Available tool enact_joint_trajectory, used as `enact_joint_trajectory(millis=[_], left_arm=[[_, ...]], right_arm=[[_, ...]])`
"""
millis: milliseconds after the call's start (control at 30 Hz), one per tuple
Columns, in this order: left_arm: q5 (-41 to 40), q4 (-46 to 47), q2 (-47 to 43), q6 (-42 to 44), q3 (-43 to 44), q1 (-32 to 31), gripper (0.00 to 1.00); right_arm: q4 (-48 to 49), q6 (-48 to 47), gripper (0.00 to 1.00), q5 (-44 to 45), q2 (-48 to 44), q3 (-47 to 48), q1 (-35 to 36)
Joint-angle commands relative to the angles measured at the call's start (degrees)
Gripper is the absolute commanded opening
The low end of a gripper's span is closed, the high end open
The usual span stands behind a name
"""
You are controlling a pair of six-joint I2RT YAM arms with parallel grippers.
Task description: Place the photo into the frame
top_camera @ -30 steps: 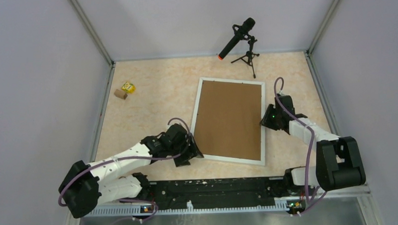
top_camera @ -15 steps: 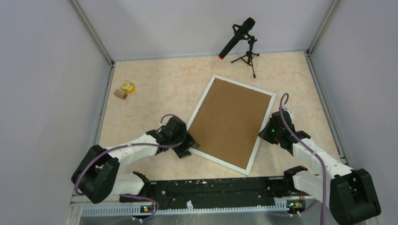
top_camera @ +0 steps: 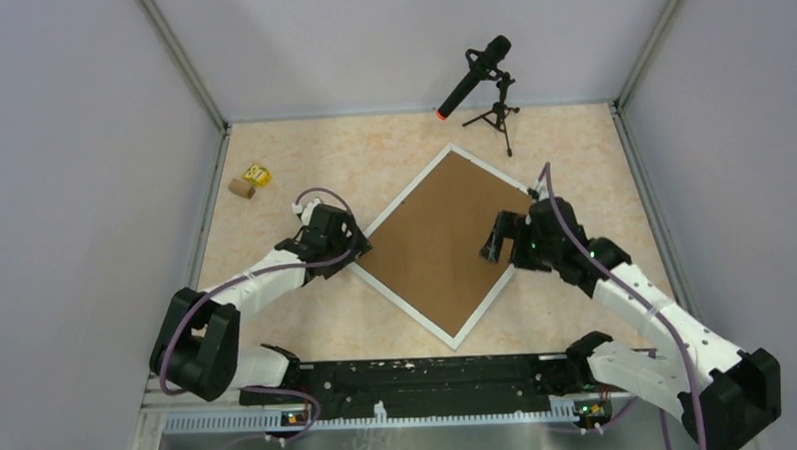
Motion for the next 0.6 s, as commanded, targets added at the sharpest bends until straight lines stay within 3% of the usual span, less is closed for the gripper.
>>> enact_joint_trajectory(millis=[0,100,267,467,567], left_arm=[[-3.2,-0.6,-6.3,6.4,1.0,0.1,0.93],[1.0,-5.6,-6.6,8.6,1.9,0.1,0.93],[14.7,-3.1,-4.5,13.7,0.7,0.1,0.98],[23.5,7.9,-3.8,14.6,-3.8,0.0,0.99],[24.4,10.0,-1.2,13.7,-4.2,0.0,0.99]], right_arm=[[-3.5,-15.7,0.99,14.5,11.5,16.5,-0.6],[3.0,-19.0,0.99,18.6,20.5,22.6,-5.4],[12.6,-21.1,0.97,2.9,38.1,32.7,-19.2],[9.3,-27.8,0.94,-3.8,56.7,49.7,-21.9],[7.6,-28.3,0.91,-3.2,61.5,54.1,-22.4]])
